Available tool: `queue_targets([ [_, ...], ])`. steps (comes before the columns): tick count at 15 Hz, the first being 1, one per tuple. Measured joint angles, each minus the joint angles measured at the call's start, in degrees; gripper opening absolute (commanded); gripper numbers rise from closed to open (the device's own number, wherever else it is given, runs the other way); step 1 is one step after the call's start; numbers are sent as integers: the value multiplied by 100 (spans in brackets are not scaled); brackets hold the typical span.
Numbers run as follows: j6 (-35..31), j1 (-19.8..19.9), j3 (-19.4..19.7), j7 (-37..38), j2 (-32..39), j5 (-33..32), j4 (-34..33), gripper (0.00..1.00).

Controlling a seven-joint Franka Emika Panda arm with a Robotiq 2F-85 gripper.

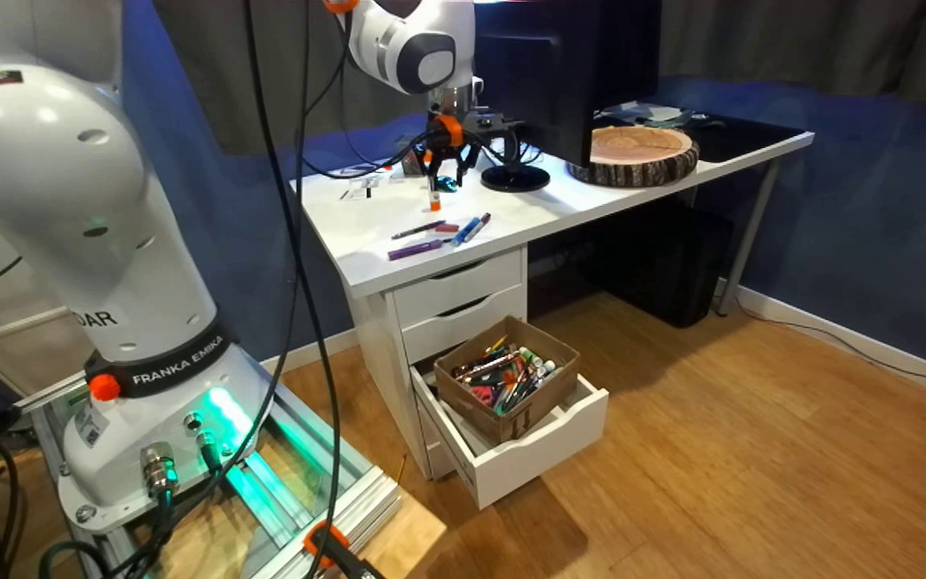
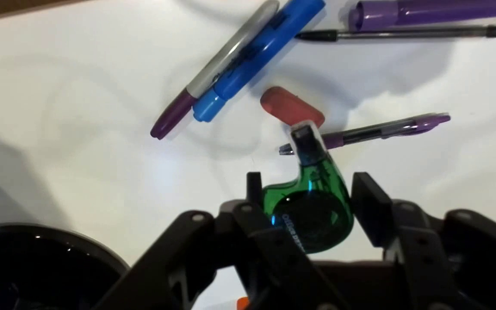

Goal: Remove one black object from the brown box and put it on the desk

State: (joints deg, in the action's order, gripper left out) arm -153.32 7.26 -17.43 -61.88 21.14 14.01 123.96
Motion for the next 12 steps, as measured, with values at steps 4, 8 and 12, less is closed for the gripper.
queue_targets([
  [4, -188, -72, 20, -6, 669, -77, -506, 29],
  [8, -333, -66, 31, -9, 1148, -170, -899, 29],
  [12, -377, -75, 13, -9, 1441, -346, -1145, 29],
])
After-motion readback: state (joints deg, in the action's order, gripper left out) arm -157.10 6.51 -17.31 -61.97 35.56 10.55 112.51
